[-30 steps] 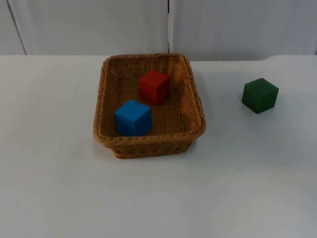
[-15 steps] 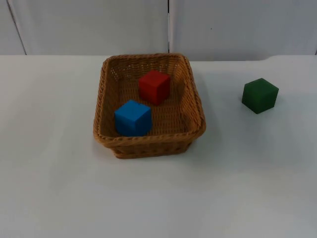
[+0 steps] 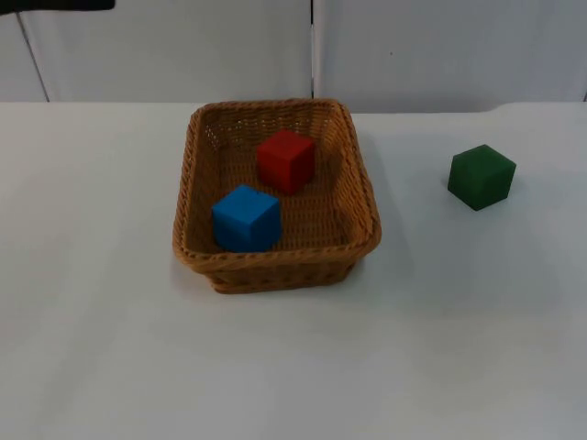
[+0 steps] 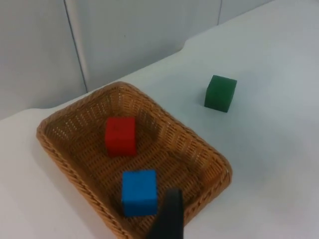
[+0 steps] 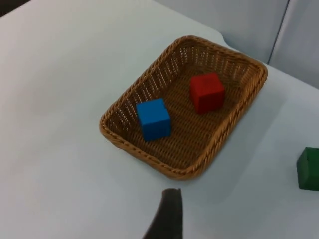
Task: Pick up one cube with each hand and place exactly two cubes into the same basket, leaving the remaining cube outside.
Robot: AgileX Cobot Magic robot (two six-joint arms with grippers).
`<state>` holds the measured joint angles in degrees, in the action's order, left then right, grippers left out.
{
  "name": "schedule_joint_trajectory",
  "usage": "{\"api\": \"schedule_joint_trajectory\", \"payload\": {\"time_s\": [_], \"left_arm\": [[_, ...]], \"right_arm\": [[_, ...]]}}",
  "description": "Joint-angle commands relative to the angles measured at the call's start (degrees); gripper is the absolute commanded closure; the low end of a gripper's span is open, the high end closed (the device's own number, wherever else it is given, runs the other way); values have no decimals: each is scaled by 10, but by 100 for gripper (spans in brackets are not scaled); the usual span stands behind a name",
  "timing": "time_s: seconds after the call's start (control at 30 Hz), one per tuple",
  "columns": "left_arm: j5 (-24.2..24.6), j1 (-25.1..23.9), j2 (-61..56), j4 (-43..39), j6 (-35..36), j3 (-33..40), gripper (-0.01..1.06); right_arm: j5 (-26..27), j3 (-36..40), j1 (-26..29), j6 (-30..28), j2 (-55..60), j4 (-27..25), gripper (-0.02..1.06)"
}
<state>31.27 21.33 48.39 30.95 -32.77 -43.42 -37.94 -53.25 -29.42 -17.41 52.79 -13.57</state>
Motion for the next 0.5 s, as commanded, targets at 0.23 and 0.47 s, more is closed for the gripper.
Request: {"api": "schedule_joint_trajectory", "payload": {"time_s": [0.23, 0.47], "left_arm": [[50, -1, -89, -12, 20, 9, 28], [91, -1, -138, -16, 20, 9, 28]], "right_arm": [[-2, 82, 0, 15, -129, -3, 31], [-3, 145, 0, 17, -212, -3, 31]]}}
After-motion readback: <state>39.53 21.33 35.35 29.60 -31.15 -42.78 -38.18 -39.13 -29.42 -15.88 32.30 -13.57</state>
